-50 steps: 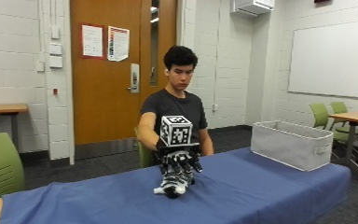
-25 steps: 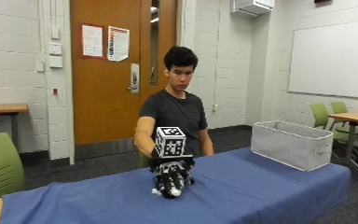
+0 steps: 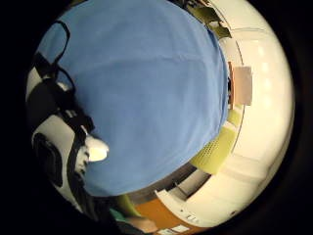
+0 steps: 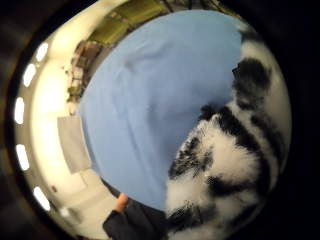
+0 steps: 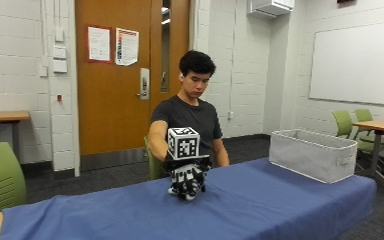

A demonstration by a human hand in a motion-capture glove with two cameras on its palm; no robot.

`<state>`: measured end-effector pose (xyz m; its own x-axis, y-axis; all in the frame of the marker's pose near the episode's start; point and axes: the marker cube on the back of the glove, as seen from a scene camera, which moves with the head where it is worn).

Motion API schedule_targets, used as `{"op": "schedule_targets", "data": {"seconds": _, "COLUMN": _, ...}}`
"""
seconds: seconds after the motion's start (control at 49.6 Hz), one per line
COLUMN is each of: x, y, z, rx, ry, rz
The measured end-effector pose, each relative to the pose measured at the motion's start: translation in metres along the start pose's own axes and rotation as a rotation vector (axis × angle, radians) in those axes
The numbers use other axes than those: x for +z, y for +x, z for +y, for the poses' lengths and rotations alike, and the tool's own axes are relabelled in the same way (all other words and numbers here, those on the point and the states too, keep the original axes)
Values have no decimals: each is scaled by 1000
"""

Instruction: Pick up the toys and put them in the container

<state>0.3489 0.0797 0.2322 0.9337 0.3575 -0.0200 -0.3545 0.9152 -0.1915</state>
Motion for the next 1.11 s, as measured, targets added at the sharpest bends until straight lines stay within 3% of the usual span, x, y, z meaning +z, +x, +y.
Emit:
{"op": "schedule_targets", "data": {"seconds": 0.403, "x": -154, "y": -115, "z": 16, "rx": -184, "ry": 188, "rz": -26}}
{"op": "schedule_targets", "data": {"seconds": 0.564, "x": -219, "y": -206, "z": 28, "rx": -342, "ry": 277, "rz": -9}}
{"op": "schedule_targets", "data": {"seconds": 0.847, "x": -266, "y": -409, "z": 68, "rx": -661, "ry": 355, "rz": 4}}
{"op": "schedule_targets", "data": {"seconds": 0.927, "x": -272, "y": -477, "z": 87, "rx": -725, "ry": 316, "rz": -77}}
{"op": "schedule_targets", "data": {"seconds": 1.028, "x": -266, "y": -528, "z": 87, "rx": -790, "ry": 374, "rz": 73}}
{"op": "schedule_targets", "data": {"seconds": 1.109, "x": -262, "y": -579, "z": 108, "rx": -802, "ry": 323, "rz": -20}}
